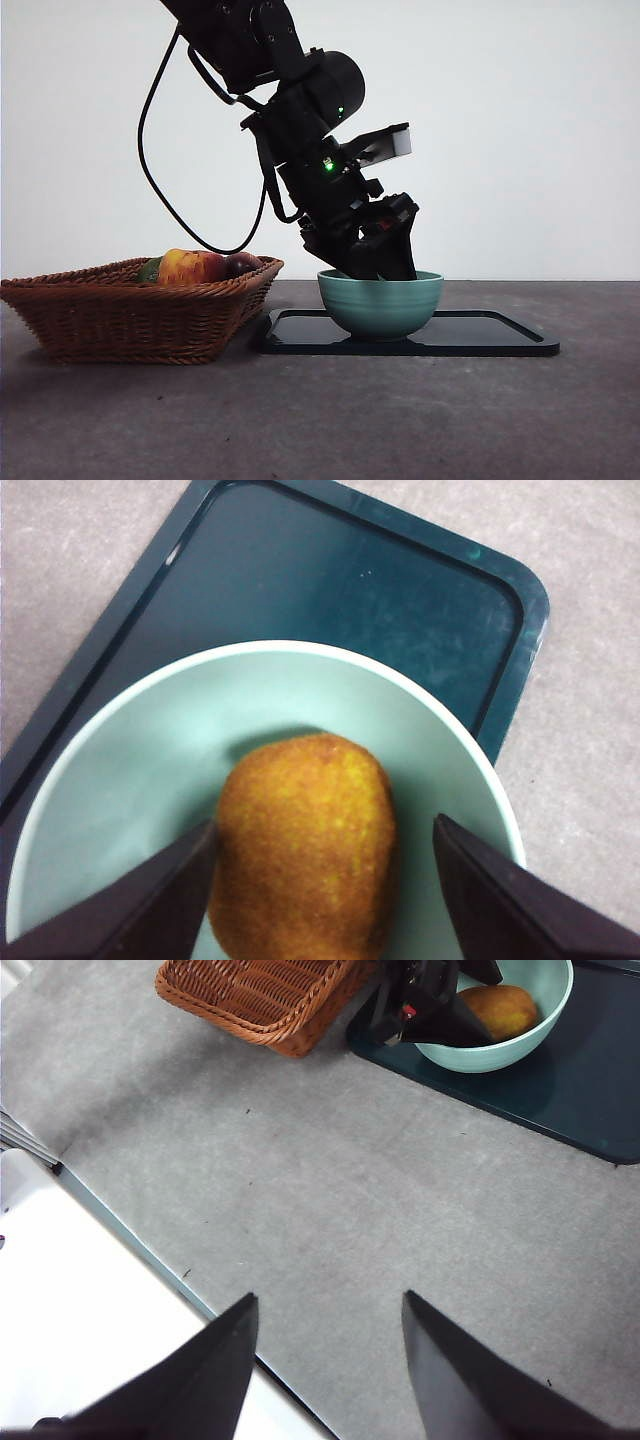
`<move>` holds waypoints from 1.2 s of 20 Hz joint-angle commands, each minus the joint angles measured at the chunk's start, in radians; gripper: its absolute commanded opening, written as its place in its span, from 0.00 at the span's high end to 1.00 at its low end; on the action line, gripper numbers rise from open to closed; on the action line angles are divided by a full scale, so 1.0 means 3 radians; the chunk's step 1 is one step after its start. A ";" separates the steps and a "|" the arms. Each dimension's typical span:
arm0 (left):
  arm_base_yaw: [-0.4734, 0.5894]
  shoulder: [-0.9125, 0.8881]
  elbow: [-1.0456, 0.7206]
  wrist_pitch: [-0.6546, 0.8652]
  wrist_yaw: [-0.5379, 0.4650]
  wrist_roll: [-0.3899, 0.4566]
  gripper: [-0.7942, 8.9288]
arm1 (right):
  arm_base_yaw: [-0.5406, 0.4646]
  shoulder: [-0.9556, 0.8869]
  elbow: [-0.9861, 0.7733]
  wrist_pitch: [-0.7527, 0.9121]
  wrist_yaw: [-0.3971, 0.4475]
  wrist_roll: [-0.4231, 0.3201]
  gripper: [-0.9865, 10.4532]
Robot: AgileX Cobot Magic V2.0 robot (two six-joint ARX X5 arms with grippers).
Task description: Pick up the wifruite, put it on the bowl, pick up the plate, put it on desk
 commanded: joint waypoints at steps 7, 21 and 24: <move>-0.0037 0.0165 0.0094 -0.0008 -0.0070 0.0056 0.58 | 0.0024 0.0008 0.0027 0.0018 -0.0003 -0.0029 0.71; 0.0018 -0.0058 0.0413 -0.0066 -0.0065 -0.0436 0.77 | 0.0024 0.0008 0.0027 0.0042 0.0023 -0.0041 0.71; 0.0080 -0.0401 0.0423 -0.0139 -0.0037 -0.0659 0.77 | 0.0024 0.0008 0.0027 0.0043 0.0023 -0.0050 0.71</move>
